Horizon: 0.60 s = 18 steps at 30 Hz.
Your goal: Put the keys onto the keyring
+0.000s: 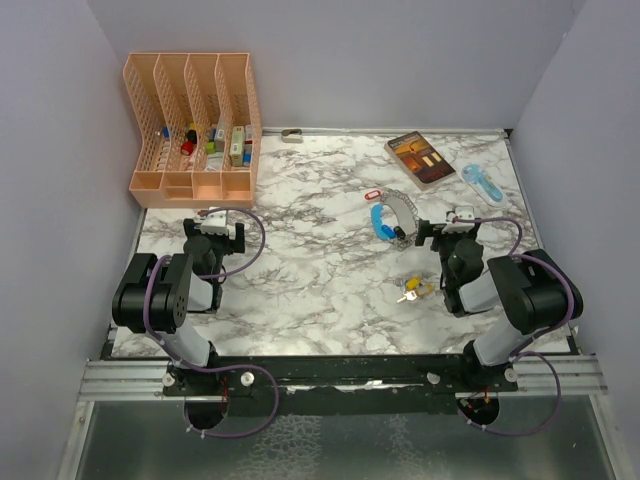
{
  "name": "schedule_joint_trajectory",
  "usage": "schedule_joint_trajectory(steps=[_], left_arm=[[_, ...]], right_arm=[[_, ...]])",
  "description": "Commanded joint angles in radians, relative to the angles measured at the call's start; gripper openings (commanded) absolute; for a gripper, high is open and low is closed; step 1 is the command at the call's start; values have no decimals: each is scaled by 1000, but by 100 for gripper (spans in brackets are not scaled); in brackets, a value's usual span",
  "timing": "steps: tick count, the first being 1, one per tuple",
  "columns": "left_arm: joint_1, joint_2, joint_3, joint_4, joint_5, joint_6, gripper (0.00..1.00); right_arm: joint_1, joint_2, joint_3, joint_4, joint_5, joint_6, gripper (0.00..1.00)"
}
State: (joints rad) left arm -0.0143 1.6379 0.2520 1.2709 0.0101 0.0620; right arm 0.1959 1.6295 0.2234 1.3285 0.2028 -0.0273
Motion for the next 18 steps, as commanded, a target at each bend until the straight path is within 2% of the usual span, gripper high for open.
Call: schedule_joint_trajectory(steps=[1,3,7,11,13,15,18], left_arm=[[7,0,1,35,-5,-10,99],[6,1,0,34,-4,-10,99],[6,1,1,34,-5,-11,99],[7,0,0,35,-5,-10,99],[7,1,0,34,-5,-10,99],[7,0,1,34,-5,-10,99],[7,1,0,34,-6,-10,99]], right_arm=[[-5,2,4,16,-7,6,100],[-5,2,2,17,-6,6,99],[-5,0,-3,35,-18,-11,93],[-4,-45,14,-20,-27,-22,88],[0,-145,111,-239,-52,-47,85],[0,-210,256,-612,-59,-52,83],[0,-213,422,-872,-23,-12,82]])
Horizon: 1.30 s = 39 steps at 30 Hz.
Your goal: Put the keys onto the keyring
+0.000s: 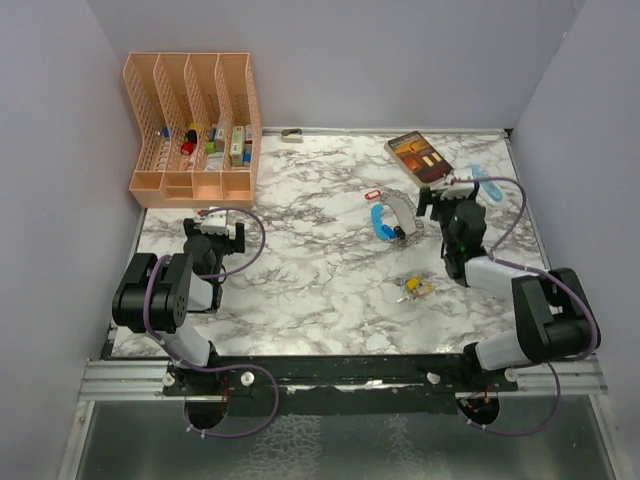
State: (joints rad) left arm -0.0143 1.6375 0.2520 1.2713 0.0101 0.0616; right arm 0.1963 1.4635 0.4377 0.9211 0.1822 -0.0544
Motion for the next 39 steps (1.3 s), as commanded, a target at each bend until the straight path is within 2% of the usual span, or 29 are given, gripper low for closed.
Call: schedule_joint_trajectory(steps=[1,4,13,27,39], left_arm=[[6,1,0,34,-5,-9,99],[6,1,1,34,-5,-10,99],[6,1,1,34,-5,-9,99],[7,1,0,34,-4,-9,99],[6,1,0,33,-5,-10,99]], right_arm=[[0,-35,264,-560,-5,27,79],[0,1,357,-767,-31,89,73],[0,132,445,-1038,-91,188,67],[-1,318,610,-1091,-79,209,58],[0,313,587,-1119,-85,211,43]])
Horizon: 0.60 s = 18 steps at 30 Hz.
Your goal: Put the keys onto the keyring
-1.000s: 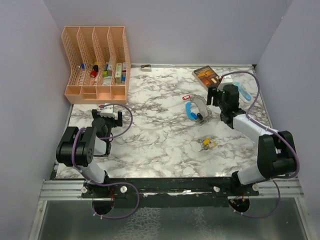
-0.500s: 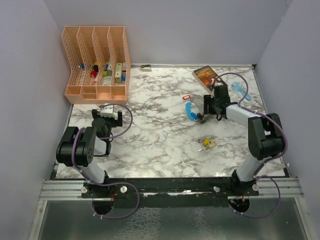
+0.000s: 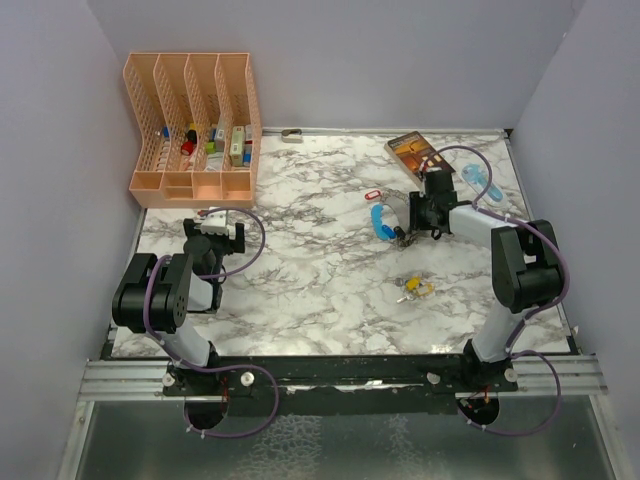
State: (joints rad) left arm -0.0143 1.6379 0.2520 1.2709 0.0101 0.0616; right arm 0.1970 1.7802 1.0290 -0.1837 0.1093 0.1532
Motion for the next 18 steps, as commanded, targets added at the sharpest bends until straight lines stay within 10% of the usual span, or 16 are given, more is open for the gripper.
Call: schedule_joint_trajectory(steps=[1,18], left_arm=[[7,1,0,34,-5,-10,99],[7,1,0,33,-5,-9,99]], right_arm=[[-1,-2,-3,-14,-18,3,41],[32,-46,10,-61,-632,148,27]])
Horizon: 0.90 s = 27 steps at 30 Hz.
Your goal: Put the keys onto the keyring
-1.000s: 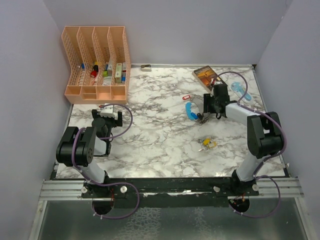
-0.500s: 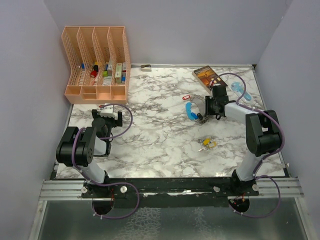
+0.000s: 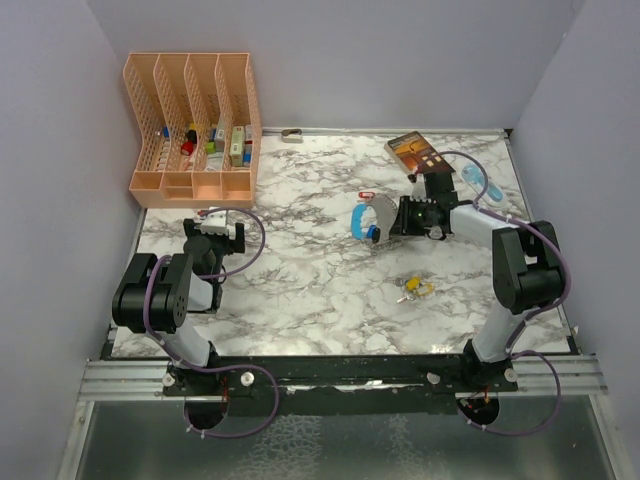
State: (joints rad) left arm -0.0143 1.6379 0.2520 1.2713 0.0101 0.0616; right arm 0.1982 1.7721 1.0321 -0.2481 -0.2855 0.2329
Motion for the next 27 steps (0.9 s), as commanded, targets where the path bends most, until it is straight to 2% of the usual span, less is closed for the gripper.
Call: schedule_joint_trajectory(steps=[1,6,8,10,12,14,18,23,27], left_arm=[[6,1,0,34,-4,-9,99],[7,0,0,34,-5,-9,99],[7,0,1,34,-5,-9,99],[7,1,0,33,-5,-9,99],[7,1,1,34,-4,-9,99],[7,0,1,34,-3,-9,99],[7,0,0,34,-3,-9,99],[7,0,1,34,-4,-10,99],[7,0,1,34,-3,-10,99]], right_arm=[[46,-35,13,2,-266,76,27],[135,-51,32,52,-497,142,31],[157,-98,29,91,-520,170,33],[159,-156,24,108,-489,168,38],[159,-211,30,82,-382,124,45],[159,-247,43,19,-292,57,47],[175,-275,8,39,-269,-32,47],[310,-185,40,20,-197,-140,45],[375,-72,107,-3,-134,-158,42]])
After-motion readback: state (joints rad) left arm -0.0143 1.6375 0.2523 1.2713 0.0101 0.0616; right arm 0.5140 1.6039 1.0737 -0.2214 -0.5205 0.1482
